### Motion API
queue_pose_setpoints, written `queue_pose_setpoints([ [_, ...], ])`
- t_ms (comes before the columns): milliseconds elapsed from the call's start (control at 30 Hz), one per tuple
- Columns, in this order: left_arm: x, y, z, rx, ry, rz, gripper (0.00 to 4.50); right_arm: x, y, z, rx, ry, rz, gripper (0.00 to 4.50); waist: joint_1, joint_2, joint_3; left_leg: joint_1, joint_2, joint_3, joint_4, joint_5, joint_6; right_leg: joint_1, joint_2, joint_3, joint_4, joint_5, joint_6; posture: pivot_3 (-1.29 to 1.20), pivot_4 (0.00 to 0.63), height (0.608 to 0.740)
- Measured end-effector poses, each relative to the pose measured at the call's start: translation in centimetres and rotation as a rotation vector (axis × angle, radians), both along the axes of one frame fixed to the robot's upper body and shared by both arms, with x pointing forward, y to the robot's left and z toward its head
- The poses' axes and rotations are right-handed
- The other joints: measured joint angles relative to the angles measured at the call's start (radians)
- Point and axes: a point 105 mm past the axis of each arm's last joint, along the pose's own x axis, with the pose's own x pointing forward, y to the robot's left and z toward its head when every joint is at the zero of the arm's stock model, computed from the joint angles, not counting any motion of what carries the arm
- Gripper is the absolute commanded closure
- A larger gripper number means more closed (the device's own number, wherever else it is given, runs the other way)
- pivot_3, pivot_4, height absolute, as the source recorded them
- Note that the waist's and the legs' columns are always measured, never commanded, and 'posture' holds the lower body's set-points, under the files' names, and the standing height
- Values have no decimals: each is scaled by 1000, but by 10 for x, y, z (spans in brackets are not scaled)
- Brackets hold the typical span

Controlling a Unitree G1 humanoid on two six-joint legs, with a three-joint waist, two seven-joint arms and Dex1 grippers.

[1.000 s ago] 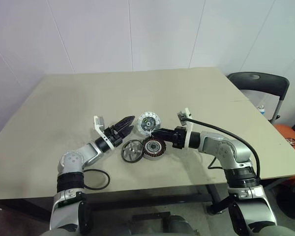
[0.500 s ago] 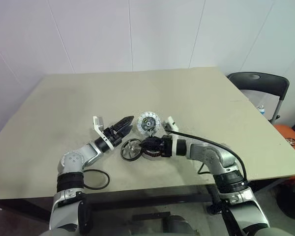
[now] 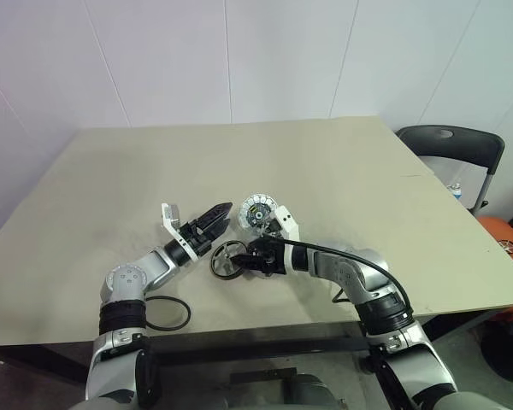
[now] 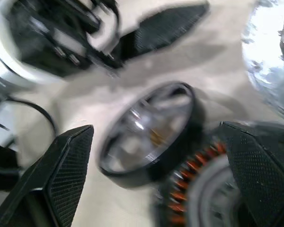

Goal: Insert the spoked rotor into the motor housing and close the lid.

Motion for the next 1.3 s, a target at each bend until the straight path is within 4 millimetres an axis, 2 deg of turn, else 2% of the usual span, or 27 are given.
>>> queue_pose_setpoints([
  [333, 0, -1, 0, -3, 1, -2, 0, -11, 9, -3, -103, -84, 111, 18, -1, 0, 0, 1, 0, 0, 0, 0, 0, 0, 0, 0, 0, 0, 0, 0, 0, 740],
  [1000, 1, 0, -2, 19, 8, 11, 0, -10, 15, 1, -82, -118, 95, 18, -2, 0, 0, 0, 0, 0, 0, 0, 0, 0, 0, 0, 0, 0, 0, 0, 0, 740],
  [1133, -1, 7, 7, 139, -87, 8, 0, -10, 14, -2, -102, -131, 98, 923, -4, 0, 0, 0, 0, 0, 0, 0, 0, 0, 0, 0, 1, 0, 0, 0, 0, 740],
  [1200, -3, 11, 16, 194, -153, -3, 0, -10, 13, -2, -110, -136, 96, 923, -2, 0, 0, 0, 0, 0, 0, 0, 0, 0, 0, 0, 0, 0, 0, 0, 0, 740],
  [1300, -3, 17, 25, 238, -212, 1, 0, -9, 13, -3, -113, -142, 93, 1528, -2, 0, 0, 0, 0, 0, 0, 0, 0, 0, 0, 0, 1, 0, 0, 0, 0, 740],
])
